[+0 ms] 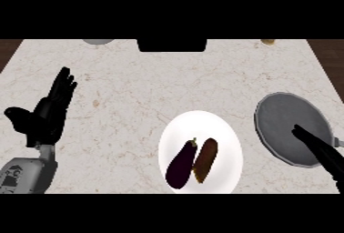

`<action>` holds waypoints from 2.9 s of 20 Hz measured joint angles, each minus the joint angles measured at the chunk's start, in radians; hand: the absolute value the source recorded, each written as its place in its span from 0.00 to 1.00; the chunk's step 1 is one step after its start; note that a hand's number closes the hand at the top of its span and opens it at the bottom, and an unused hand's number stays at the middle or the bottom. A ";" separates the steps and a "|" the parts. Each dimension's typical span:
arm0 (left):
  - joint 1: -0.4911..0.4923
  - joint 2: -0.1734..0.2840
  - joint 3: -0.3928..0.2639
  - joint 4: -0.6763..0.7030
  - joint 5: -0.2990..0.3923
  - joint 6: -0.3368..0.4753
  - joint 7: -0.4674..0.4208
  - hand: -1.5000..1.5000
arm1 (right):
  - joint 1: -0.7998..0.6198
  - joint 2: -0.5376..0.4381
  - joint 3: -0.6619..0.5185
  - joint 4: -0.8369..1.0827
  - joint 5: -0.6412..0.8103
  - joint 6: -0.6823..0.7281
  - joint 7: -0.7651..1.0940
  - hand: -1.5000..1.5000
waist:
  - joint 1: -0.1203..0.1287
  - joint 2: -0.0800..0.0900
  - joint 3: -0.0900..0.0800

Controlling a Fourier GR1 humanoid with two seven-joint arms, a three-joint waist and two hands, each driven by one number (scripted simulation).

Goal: Pick the sweet potato from the plate and place it in the pan

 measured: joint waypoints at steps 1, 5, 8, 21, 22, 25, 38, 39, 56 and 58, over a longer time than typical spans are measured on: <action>0.007 0.002 0.000 -0.006 0.002 -0.006 0.000 0.50 | -0.024 -0.014 -0.001 -0.038 -0.007 0.033 0.073 0.00 | 0.007 0.001 0.000; -0.024 -0.003 0.005 0.010 0.003 -0.018 0.006 0.50 | -0.195 -0.036 0.020 -0.098 -0.027 0.144 0.330 0.00 | 0.019 0.004 0.001; -0.031 -0.013 0.006 0.033 0.000 -0.029 -0.010 0.50 | -0.373 -0.036 0.031 -0.089 -0.067 0.228 0.481 0.00 | 0.028 0.006 0.002; -0.019 -0.039 0.026 0.016 -0.028 -0.038 -0.003 0.50 | -0.744 0.259 0.258 0.103 -0.084 0.284 0.651 0.00 | 0.020 0.001 0.004; -0.016 -0.042 0.023 0.009 -0.035 -0.032 0.000 0.50 | -0.750 0.274 0.277 0.114 -0.074 0.283 0.662 0.00 | 0.019 0.001 0.005; -0.025 -0.035 0.037 0.017 -0.034 -0.041 0.006 0.50 | -0.727 0.294 0.304 0.147 -0.041 0.280 0.667 0.00 | 0.014 0.001 0.005; -0.036 -0.048 0.065 0.044 -0.049 -0.056 -0.004 0.50 | -0.686 0.369 0.314 0.297 0.058 0.292 0.661 0.00 | 0.009 0.002 0.005; -0.036 -0.050 0.067 0.047 -0.052 -0.057 -0.007 0.50 | -0.675 0.373 0.313 0.308 0.060 0.295 0.651 0.00 | 0.009 0.002 0.005; -0.026 -0.082 0.079 0.005 -0.087 -0.071 0.024 0.50 | -0.646 0.467 0.346 0.498 0.130 0.399 0.582 0.00 | 0.014 0.002 0.005; -0.031 -0.084 0.084 0.020 -0.088 -0.074 0.019 0.50 | -0.639 0.471 0.373 0.510 0.148 0.413 0.593 0.00 | 0.011 0.002 0.005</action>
